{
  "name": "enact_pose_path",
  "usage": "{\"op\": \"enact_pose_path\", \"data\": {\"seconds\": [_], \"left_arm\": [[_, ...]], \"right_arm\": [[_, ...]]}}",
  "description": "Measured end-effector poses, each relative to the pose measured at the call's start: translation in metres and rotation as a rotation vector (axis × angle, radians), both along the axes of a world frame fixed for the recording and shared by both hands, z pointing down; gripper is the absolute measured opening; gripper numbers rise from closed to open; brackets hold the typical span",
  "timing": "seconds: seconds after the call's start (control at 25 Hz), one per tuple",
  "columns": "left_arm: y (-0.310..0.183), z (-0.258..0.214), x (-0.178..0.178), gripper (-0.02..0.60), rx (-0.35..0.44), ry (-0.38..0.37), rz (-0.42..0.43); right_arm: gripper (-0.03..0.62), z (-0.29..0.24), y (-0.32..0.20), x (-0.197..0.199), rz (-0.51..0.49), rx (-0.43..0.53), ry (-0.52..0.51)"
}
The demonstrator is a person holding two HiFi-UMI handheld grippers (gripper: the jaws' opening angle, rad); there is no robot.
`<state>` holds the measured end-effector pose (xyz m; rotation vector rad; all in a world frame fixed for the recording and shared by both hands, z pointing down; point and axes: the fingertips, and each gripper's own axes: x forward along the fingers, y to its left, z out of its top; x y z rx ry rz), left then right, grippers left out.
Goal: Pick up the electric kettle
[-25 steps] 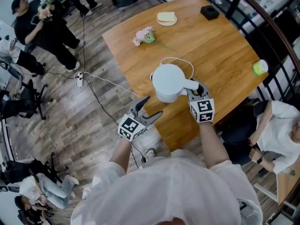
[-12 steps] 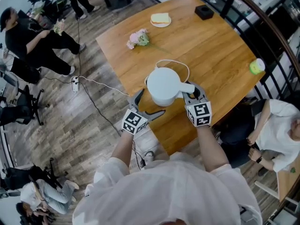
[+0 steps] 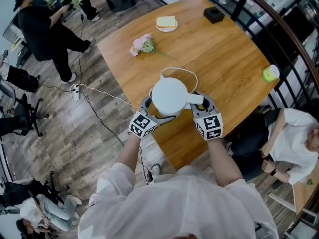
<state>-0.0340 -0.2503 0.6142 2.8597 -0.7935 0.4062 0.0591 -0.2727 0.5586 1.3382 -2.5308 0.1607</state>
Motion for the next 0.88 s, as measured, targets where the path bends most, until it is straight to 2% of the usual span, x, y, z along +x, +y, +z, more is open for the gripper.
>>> {"op": "enact_pose_path", "data": {"seconds": [0.16,0.88], "left_arm": [[-0.001,0.000,0.007,0.584,0.009,-0.013,0.060],[0.000,-0.011,0.010,0.583,-0.003,-0.037,0.030]], "right_arm": [[0.098,0.000,-0.002,0.000,-0.016,0.002,-0.001],[0.098,-0.010,-0.004,0.004,-0.018,0.019,0.011]]}}
